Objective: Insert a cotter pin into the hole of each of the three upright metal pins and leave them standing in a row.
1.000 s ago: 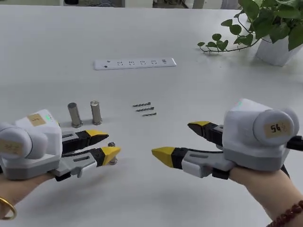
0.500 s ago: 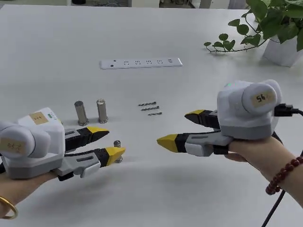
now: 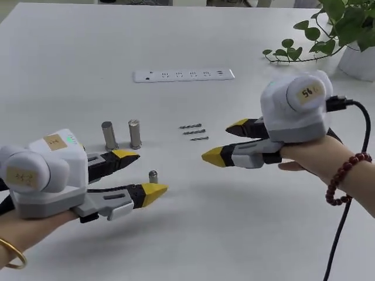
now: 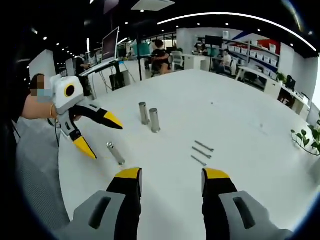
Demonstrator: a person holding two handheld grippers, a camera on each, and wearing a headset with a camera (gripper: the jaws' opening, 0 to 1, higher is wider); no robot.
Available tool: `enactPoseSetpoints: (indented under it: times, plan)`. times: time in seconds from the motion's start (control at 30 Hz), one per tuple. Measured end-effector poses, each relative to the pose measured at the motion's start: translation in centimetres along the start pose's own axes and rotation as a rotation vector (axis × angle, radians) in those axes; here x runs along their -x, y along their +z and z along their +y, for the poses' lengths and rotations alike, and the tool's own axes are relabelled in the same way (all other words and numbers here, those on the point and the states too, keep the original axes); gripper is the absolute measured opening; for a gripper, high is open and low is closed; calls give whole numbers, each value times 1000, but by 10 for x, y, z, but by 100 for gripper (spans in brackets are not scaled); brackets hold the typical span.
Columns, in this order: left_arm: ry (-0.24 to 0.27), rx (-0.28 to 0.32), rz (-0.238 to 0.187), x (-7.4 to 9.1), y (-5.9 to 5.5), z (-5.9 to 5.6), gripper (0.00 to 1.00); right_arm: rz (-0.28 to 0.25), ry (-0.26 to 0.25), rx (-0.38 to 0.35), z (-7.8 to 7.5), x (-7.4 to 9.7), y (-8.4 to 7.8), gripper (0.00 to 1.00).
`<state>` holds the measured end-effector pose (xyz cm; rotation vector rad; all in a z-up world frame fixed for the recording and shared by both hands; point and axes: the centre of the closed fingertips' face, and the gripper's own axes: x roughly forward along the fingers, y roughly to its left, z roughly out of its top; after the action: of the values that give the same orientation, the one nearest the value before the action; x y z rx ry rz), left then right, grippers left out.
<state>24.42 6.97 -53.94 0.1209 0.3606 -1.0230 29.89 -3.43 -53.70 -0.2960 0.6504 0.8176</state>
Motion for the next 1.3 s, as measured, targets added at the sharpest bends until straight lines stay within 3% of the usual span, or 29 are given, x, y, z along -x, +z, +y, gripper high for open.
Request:
enactPoseSetpoints:
  times: [0.07, 0.27, 0.3, 0.4, 0.53, 0.93, 1.3]
  plan:
    - [6, -20, 4, 0, 0, 0, 48, 9, 14, 16, -9, -9, 3, 40]
    - [7, -41, 20, 1, -2, 0, 49, 74, 48, 60, -11, -19, -2, 33]
    - [11, -41, 29, 2, -4, 0, 49, 93, 50, 68, -22, -26, -3, 32]
    - [32, -59, 45, 3, -6, 2, 49, 122, 54, 94, -28, -33, -7, 30]
    - [49, -50, 53, 5, -8, 3, 50, 153, 69, 103, -33, -41, -10, 26]
    - [94, -19, 51, 12, -6, 5, 51, 253, 104, 145, -36, -64, -28, 19]
    - [134, 0, 82, 20, -12, 4, 51, 311, 131, 180, -41, -70, -30, 8]
